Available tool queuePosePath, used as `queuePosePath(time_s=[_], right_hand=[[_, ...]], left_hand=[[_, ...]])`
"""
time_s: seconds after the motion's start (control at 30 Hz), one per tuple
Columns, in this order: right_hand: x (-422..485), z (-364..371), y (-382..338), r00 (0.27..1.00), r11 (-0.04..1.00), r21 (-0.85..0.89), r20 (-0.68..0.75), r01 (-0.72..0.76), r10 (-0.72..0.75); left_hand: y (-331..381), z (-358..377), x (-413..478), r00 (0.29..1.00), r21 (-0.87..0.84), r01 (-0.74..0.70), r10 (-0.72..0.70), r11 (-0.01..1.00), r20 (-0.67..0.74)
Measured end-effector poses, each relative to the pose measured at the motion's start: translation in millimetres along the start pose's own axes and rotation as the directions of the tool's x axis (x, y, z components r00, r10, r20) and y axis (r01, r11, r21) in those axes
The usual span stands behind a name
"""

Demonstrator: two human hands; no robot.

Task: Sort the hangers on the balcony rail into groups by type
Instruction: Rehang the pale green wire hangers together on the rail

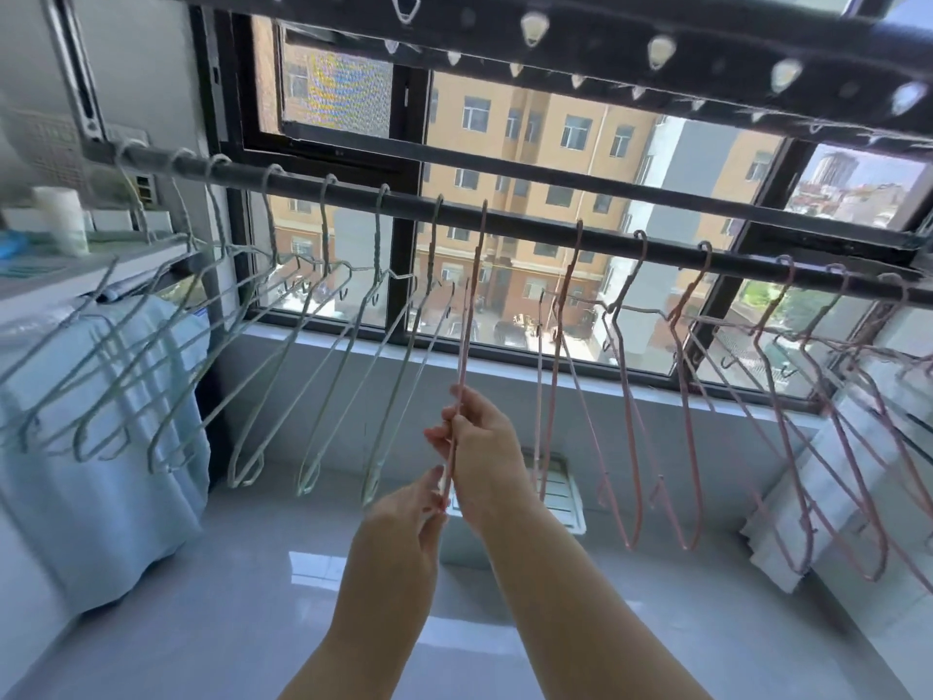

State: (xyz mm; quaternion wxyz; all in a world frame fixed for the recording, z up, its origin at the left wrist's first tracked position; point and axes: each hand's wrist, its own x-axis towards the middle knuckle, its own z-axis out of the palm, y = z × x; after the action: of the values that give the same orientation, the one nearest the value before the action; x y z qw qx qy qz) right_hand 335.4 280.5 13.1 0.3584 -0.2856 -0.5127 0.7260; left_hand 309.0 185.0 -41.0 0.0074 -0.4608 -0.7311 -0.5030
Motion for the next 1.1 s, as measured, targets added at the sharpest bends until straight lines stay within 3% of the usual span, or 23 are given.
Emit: queuePosePath(time_s=[0.27, 0.63, 0.7, 0.77, 0.87, 0.93, 1.0, 1.1], right_hand=[[-1.1, -5.0, -7.2, 0.991, 0.996, 0.079, -0.128, 0.037, -0.026], [-12.8, -5.4, -3.1, 0.987, 0.996, 0.079, -0.161, 0.029, -0.016], [-17.3, -3.5, -2.8, 0.966, 0.991, -0.122, -0.243, 0.062, -0.091], [-23.2, 0.9, -3.5, 0.913, 0.894, -0.418, -0.280, 0.162, -0.297], [-28.5, 20.0, -7.0, 0.836, 0.714, -0.583, -0.106, 0.387, -0.539], [-21.5, 34.5, -2.8, 0.880, 0.666, -0.652, 0.002, 0.362, -0.476], [-10.0, 47.7, 5.9, 0.951, 0.694, -0.678, 0.027, 0.243, -0.307], [0.1, 61.3, 21.0, 0.995, 0.770, -0.633, -0.005, 0.077, -0.103]], left_hand=[[7.0, 5.7, 5.1, 0.999, -0.059, -0.036, 0.036, 0.998, -0.010], [3.6, 1.1, -1.0, 0.998, -0.073, -0.013, 0.018, 0.997, 0.063], [4.4, -14.8, 0.2, 0.997, -0.080, -0.022, 0.028, 0.997, 0.074], [4.3, -37.9, 5.9, 0.999, -0.078, -0.037, 0.040, 0.996, 0.035], [-1.8, -70.4, 15.2, 0.994, -0.072, -0.052, 0.045, 0.996, -0.096], [-10.9, -78.4, 18.3, 0.991, -0.042, -0.034, 0.029, 0.999, -0.127], [-22.3, -76.0, 16.3, 0.996, -0.004, 0.020, -0.021, 1.000, -0.089], [-37.4, -63.6, 6.9, 0.997, 0.035, 0.071, -0.072, 0.997, 0.033]])
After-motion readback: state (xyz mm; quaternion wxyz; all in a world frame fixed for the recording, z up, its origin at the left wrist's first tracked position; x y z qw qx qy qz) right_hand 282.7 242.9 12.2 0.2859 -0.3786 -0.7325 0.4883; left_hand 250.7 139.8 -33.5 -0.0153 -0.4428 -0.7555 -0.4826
